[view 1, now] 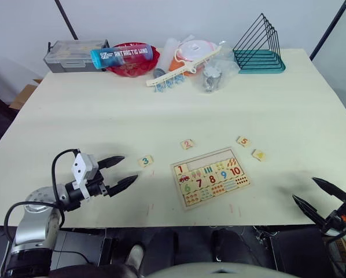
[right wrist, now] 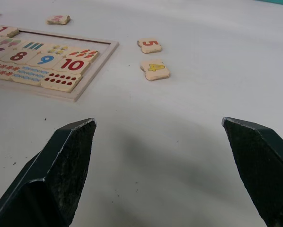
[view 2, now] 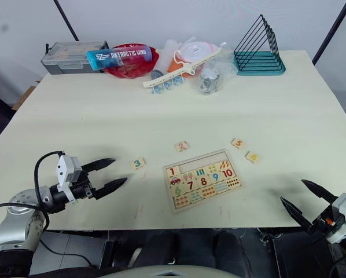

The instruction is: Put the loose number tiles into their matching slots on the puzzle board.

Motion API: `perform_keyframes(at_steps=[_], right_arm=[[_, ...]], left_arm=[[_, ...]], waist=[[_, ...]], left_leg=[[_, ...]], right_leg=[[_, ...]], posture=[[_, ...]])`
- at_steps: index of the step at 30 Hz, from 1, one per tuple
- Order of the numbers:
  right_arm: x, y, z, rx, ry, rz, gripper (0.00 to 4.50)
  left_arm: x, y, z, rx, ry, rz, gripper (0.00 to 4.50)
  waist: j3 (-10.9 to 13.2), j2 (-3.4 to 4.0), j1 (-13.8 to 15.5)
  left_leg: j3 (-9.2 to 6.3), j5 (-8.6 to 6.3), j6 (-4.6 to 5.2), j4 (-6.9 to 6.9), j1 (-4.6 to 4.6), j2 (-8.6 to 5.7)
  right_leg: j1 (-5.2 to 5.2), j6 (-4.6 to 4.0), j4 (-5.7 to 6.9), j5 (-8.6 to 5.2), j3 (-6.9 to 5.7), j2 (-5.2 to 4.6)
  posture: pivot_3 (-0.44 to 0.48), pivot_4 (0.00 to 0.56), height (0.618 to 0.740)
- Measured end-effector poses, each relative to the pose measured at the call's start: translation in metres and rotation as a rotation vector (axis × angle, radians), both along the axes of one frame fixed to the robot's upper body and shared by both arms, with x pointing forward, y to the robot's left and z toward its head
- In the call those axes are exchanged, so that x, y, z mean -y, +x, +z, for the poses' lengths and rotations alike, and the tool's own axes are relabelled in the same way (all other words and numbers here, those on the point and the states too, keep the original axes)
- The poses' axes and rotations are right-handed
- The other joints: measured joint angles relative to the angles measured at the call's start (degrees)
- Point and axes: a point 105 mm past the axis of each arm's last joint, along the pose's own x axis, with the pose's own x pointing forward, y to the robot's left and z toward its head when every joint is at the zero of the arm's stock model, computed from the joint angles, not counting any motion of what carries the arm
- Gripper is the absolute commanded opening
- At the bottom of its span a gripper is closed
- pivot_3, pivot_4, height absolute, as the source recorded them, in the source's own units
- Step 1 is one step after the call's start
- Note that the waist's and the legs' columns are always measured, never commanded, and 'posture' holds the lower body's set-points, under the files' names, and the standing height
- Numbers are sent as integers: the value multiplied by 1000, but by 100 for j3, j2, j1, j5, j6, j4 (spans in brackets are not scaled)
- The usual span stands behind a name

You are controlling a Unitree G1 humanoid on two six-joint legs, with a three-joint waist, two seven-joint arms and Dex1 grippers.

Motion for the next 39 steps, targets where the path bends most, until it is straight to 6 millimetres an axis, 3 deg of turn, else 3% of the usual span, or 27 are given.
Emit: perform_keyframes(at_steps=[5, 7, 10, 20, 32, 39], right_arm=[[-3, -1, 2, 9, 5, 20, 4500], [-15, 0, 12, 51, 5, 81, 4500], [-21, 2, 16, 72, 8, 100, 4500], [-41, 3, 29, 119, 3, 159, 4500], [-59, 0, 38, 138, 1, 206, 4500], [-61, -5, 37, 121, -6, 206, 4500]], left_arm=[[3, 10, 12, 38, 11, -23, 4361], [21, 25, 28, 71, 11, -89, 4361], [35, 33, 39, 91, 15, -141, 4361], [80, 60, 54, 81, 117, -295, 4361], [118, 98, 48, 22, 311, -340, 4361], [124, 101, 35, -43, 326, -343, 4361]], waist=[[0, 1, -6], [-1, 0, 8], [0, 0, -4], [0, 1, 4], [1, -2, -2], [2, -2, -7]], left_leg=[[0, 0, 0, 0, 0, 0], [-2, 0, 0, 1, -2, -4], [-3, 0, 0, 0, -2, -11], [5, 1, 0, 2, -6, -20], [12, 1, 0, 4, -10, -23], [10, 1, 0, 4, -10, -21]], right_leg=[[0, 1, 0, 0, 1, 0], [1, 14, 0, 8, -1, 1], [0, 21, 0, 12, 0, 2], [1, 24, 1, 14, -2, 6], [0, 26, 1, 13, -3, 10], [0, 26, 2, 13, -4, 11]], posture=[[0, 150, 740], [0, 150, 740], [0, 150, 740], [0, 150, 740], [0, 150, 740], [0, 150, 740]])
